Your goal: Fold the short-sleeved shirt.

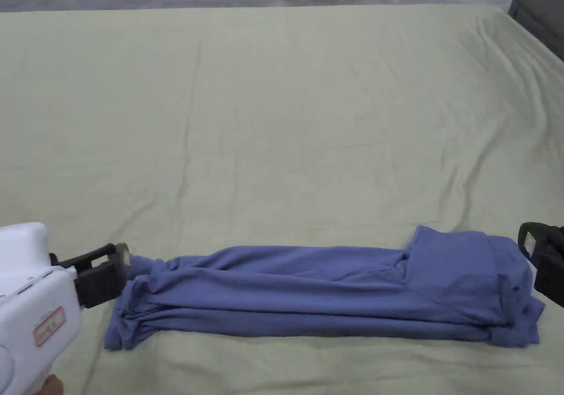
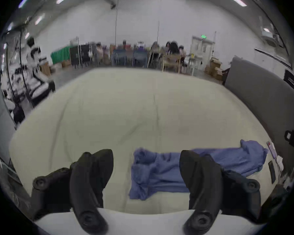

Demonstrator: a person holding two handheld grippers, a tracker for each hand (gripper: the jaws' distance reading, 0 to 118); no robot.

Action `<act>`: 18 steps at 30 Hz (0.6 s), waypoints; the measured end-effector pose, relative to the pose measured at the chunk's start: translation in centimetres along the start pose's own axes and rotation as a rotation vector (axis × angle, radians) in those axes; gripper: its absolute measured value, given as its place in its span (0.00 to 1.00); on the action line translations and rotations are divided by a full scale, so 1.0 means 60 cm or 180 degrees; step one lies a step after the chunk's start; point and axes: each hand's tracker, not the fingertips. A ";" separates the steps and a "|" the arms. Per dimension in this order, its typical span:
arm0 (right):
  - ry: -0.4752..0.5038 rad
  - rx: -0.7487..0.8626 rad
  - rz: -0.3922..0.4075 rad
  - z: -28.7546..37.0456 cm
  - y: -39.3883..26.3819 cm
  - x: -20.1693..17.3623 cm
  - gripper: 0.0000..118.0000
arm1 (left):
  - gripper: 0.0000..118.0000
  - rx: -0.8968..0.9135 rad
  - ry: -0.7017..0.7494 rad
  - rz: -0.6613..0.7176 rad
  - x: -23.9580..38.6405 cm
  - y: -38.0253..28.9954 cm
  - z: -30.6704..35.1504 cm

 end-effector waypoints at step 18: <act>-0.0045 -0.0362 0.0211 -0.044 -0.020 -0.021 0.02 | 0.12 -0.0479 -0.0467 0.0579 -0.057 -0.084 -0.163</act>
